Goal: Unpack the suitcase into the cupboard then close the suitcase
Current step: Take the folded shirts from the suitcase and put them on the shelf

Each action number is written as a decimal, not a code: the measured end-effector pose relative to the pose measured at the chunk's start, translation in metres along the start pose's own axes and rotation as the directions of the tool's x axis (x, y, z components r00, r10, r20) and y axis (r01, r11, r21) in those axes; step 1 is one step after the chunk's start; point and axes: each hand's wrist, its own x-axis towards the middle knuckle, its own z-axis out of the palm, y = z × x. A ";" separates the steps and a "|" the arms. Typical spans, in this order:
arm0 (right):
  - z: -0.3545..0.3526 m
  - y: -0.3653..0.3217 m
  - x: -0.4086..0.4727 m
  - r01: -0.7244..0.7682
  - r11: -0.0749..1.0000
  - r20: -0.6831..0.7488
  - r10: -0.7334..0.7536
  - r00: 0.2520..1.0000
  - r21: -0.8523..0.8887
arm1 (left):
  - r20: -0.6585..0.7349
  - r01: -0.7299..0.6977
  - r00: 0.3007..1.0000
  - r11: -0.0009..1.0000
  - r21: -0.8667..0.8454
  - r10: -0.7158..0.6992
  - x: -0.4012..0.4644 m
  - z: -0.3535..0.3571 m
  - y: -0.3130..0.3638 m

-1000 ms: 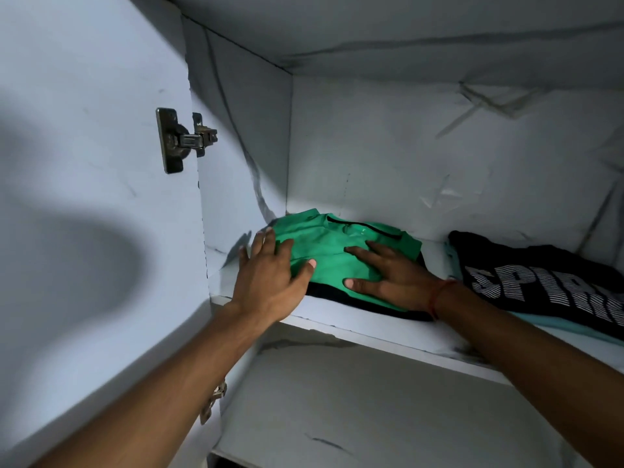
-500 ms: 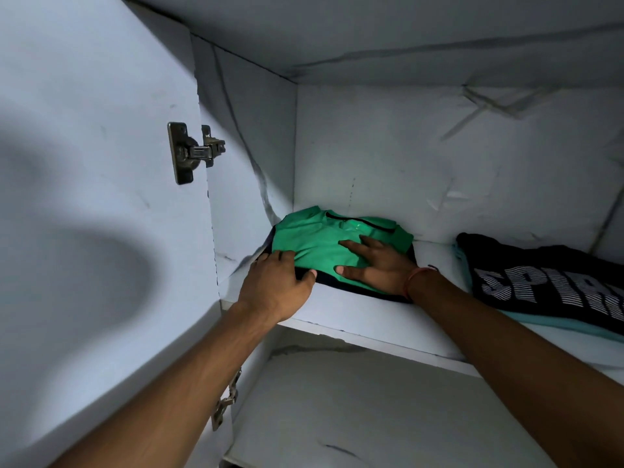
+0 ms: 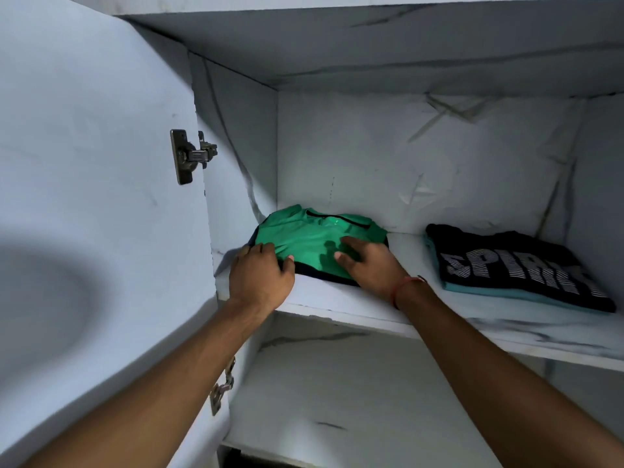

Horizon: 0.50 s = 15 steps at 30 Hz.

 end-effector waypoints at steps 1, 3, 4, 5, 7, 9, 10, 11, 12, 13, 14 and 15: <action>-0.003 -0.001 -0.011 0.043 0.998 -0.103 -0.039 0.994 0.038 | -0.046 -0.049 0.998 0.999 -0.018 0.048 -0.007 -0.005 0.001; -0.006 -0.004 -0.032 0.089 0.975 -0.289 -0.028 0.957 0.202 | -0.131 -0.152 0.981 0.988 -0.039 0.146 -0.023 -0.017 0.002; -0.008 -0.008 -0.043 0.095 0.952 -0.332 0.008 0.943 0.292 | -0.157 -0.181 0.972 0.983 -0.030 0.174 -0.034 -0.024 0.003; -0.008 -0.013 -0.052 0.086 0.931 -0.351 0.047 0.935 0.355 | -0.180 -0.182 0.967 0.983 -0.008 0.178 -0.045 -0.032 0.004; -0.004 -0.023 -0.069 0.094 0.899 -0.315 0.051 0.948 0.429 | -0.228 -0.120 0.966 0.993 0.022 0.122 -0.070 -0.049 0.002; 0.006 -0.035 -0.084 0.110 0.848 -0.238 0.019 0.971 0.519 | -0.239 -0.028 0.971 0.999 -0.028 0.021 -0.099 -0.066 -0.001; 0.012 -0.041 -0.092 0.097 0.826 -0.189 0.012 0.982 0.556 | -0.233 0.019 0.972 0.998 -0.065 -0.034 -0.116 -0.076 -0.002; 0.019 -0.049 -0.104 0.067 0.824 -0.137 0.012 0.991 0.563 | -0.210 0.062 0.975 0.994 -0.090 -0.080 -0.136 -0.086 -0.004; 0.029 -0.056 -0.117 0.044 0.836 -0.090 0.007 0.996 0.547 | -0.181 0.084 0.978 0.992 -0.094 -0.100 -0.158 -0.097 -0.008; 0.037 -0.063 -0.130 0.037 0.850 -0.055 -0.010 0.998 0.525 | -0.149 0.096 0.983 0.992 -0.082 -0.108 -0.177 -0.106 -0.013; 0.049 -0.073 -0.144 0.041 0.857 -0.009 -0.042 0.999 0.513 | -0.122 0.129 0.983 0.989 -0.066 -0.136 -0.199 -0.119 -0.019; 0.061 -0.084 -0.159 0.043 0.859 0.045 -0.077 0.996 0.510 | -0.099 0.197 0.974 0.979 -0.059 -0.202 -0.220 -0.133 -0.027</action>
